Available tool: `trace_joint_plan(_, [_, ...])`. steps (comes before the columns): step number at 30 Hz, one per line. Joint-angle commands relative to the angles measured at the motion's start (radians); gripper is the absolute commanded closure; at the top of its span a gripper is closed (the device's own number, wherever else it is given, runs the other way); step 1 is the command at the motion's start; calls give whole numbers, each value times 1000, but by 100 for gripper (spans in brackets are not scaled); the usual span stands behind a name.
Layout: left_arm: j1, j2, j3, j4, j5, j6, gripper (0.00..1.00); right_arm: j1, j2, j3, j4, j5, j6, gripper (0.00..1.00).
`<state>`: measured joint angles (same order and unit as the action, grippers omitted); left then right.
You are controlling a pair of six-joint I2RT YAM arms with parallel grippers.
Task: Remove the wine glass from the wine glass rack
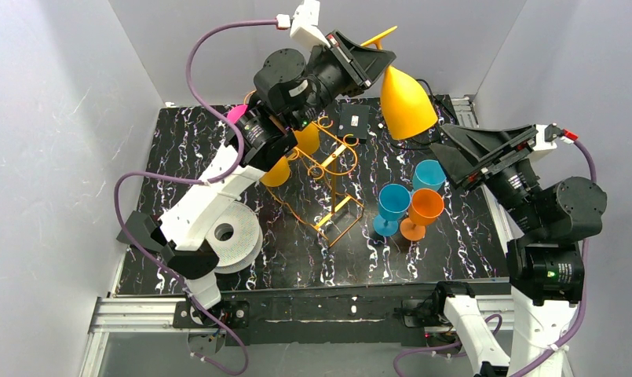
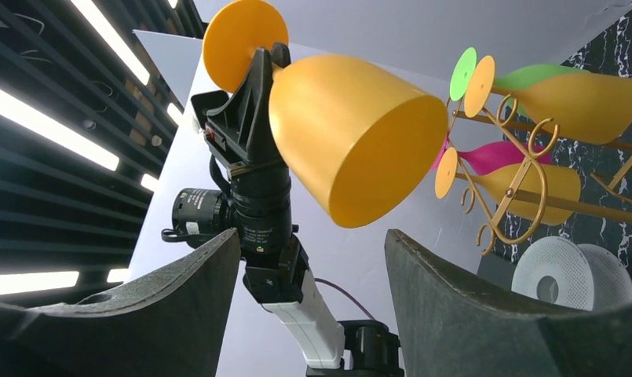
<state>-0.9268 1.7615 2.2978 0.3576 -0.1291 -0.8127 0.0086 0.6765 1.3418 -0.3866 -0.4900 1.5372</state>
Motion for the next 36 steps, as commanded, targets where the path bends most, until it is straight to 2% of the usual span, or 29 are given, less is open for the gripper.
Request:
trace_joint_plan(1, [-3,-20,51,92,-62,-52,100,2,8,-8,104,28,-23,26])
trace_joint_plan(9, [-3,-24,31,98,-87,-106,100,2,55,-21,238,24,13,30])
trace_joint_plan(19, [-3,-35,-17,121,-109,-170,100,2,102,-15,307,10,43,40])
trace_joint_plan(25, [-3,-36,-38,153,-116,-185,100,2,126,-9,338,6,58,49])
trace_joint_plan(36, [-3,-42,-89,236,-154,-178,100,2,158,-4,377,9,97,57])
